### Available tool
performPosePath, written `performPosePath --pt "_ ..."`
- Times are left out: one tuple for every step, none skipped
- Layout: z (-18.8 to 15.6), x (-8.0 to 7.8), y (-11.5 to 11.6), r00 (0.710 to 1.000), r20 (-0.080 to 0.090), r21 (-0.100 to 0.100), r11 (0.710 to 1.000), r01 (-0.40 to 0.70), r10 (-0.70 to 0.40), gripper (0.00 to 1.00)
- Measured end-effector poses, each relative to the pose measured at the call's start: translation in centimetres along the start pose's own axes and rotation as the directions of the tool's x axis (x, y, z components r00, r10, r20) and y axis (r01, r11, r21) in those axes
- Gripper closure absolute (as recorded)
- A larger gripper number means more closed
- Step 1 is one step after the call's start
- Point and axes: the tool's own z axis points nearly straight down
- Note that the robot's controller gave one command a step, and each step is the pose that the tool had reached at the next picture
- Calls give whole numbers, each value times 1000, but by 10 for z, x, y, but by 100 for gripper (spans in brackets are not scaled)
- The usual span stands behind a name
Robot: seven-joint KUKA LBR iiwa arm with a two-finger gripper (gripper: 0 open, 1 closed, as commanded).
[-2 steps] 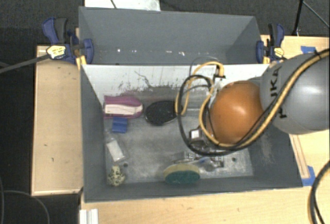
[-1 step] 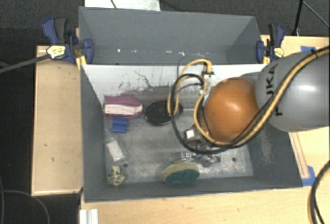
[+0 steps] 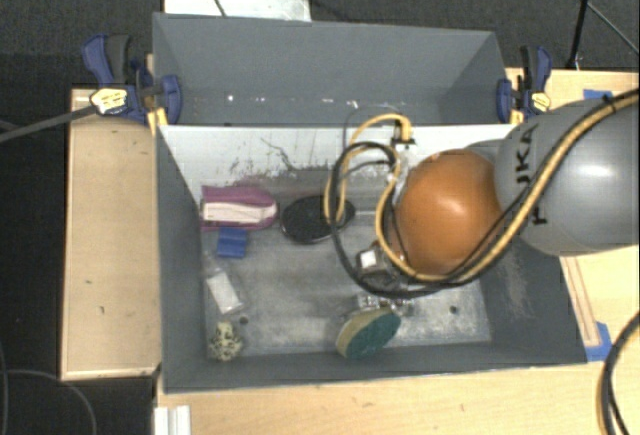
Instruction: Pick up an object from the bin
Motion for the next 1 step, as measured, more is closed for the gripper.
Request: performPosePath --pt "-117 5 -36 1000 -9 -10 1000 -12 12 100"
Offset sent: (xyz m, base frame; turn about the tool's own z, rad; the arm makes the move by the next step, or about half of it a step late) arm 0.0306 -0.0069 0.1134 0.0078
